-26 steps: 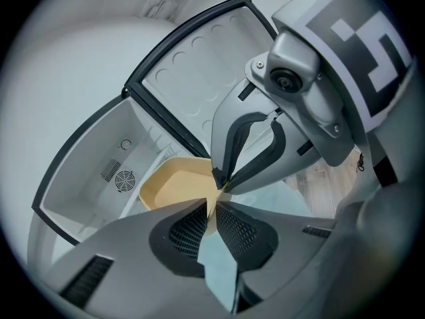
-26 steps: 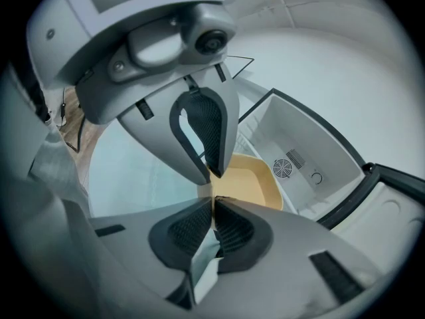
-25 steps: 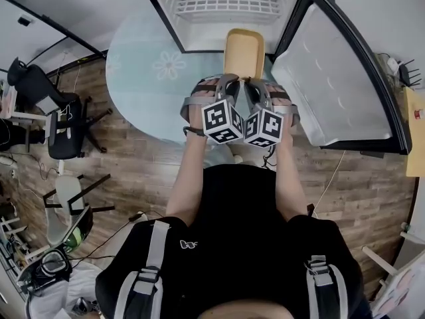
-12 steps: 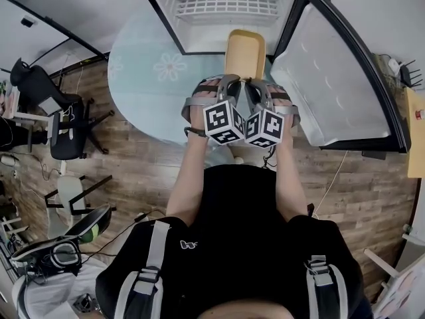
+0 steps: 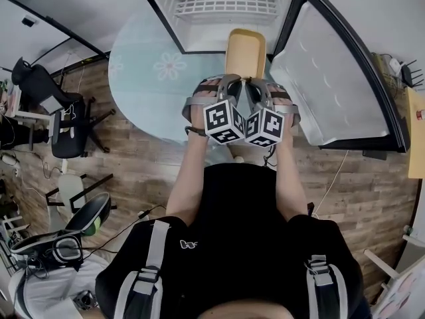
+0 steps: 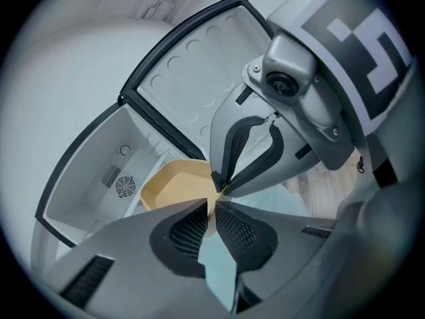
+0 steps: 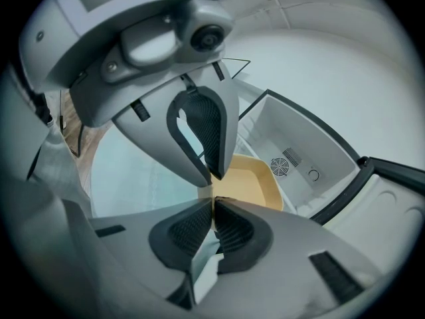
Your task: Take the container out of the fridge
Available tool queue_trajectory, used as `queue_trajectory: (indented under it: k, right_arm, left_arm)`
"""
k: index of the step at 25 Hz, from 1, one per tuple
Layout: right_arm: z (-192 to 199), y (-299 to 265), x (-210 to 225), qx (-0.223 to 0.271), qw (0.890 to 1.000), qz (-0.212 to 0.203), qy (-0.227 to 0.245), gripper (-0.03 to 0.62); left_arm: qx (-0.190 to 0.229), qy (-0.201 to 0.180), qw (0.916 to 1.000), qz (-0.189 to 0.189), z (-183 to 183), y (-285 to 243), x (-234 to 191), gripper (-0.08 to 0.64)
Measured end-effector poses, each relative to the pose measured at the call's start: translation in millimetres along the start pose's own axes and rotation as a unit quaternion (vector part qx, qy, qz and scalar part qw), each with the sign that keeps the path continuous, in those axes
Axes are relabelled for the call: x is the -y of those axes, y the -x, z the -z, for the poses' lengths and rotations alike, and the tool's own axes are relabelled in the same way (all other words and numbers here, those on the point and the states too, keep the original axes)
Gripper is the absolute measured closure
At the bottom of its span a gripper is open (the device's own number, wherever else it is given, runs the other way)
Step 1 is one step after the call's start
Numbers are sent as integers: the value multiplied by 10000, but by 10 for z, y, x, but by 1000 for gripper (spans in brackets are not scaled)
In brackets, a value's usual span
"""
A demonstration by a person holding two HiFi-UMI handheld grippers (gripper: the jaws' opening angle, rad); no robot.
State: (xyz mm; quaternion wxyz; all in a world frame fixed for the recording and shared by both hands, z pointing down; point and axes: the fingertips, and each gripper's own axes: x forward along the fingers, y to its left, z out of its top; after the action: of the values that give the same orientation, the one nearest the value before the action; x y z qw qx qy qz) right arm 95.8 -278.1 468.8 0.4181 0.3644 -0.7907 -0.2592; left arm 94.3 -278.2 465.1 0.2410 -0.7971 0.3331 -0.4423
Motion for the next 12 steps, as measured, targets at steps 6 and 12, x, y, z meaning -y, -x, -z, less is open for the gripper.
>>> queue_trajectory:
  k: [6, 12]
  right_arm:
    - [-5, -7, 17, 74, 9999, 13, -86, 571]
    - [-2, -36, 7, 87, 9999, -12, -86, 571]
  left_arm:
    - [-15, 38, 10000, 11, -12, 6, -16, 509]
    - [-10, 137, 9999, 32, 3, -12, -21, 511]
